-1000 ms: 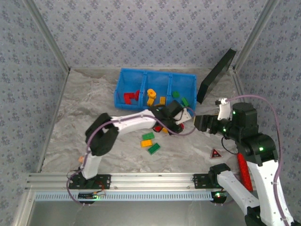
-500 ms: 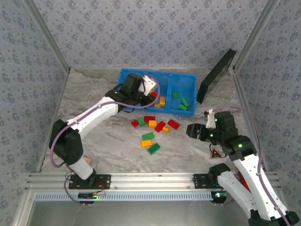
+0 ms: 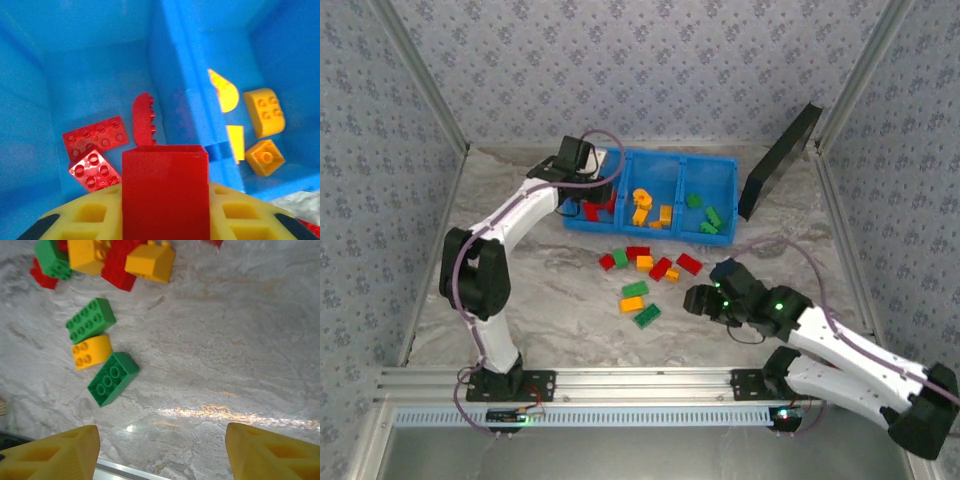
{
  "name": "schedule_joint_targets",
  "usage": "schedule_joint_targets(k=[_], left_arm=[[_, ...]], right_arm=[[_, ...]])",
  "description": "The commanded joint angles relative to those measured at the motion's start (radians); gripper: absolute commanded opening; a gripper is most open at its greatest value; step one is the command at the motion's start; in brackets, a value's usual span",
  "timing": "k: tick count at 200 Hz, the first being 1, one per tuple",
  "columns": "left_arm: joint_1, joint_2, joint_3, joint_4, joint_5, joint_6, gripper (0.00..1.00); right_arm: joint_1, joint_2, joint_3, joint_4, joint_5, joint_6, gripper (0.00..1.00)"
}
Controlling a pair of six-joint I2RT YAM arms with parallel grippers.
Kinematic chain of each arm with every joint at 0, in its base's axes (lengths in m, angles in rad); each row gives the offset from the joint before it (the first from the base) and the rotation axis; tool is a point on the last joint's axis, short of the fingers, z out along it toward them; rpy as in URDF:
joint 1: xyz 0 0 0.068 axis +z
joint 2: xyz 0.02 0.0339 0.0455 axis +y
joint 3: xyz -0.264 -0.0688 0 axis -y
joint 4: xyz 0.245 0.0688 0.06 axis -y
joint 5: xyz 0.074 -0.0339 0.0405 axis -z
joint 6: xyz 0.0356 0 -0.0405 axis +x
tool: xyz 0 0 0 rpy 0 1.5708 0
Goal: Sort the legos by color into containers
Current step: Place the lego in the container.
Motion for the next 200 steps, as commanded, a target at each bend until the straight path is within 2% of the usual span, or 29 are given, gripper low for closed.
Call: schedule_joint_targets(k=[1,27,51,88,121,153,200], left_arm=[[0.010,0.044,0.049,-0.051,-0.028,-0.018,0.19],[0.025,0.106,0.088,-0.094,-0.079,0.009,0.20],[0.034,0.150,0.117,-0.114,-0.110,0.025,0.23],[0.037,0.197,0.144,-0.125,-0.118,0.043,0.30],[0.037,0.187,0.118,-0.100,-0.110,0.056,0.43],[0.039,0.131,0.080,-0.060,-0.056,0.060,0.55],[0.040,0.072,0.045,-0.014,0.028,0.042,0.57]], right_arm=[[0.066,0.087,0.012,0.070,0.107,0.138,0.70],[0.173,0.216,0.046,0.134,0.182,0.248,0.69],[0.227,0.308,0.083,0.172,0.207,0.329,0.70],[0.254,0.413,0.139,0.168,0.219,0.446,0.72],[0.278,0.486,0.165,0.191,0.219,0.542,0.74],[0.303,0.534,0.187,0.198,0.250,0.610,0.73],[0.312,0.617,0.248,0.198,0.248,0.630,0.74]])
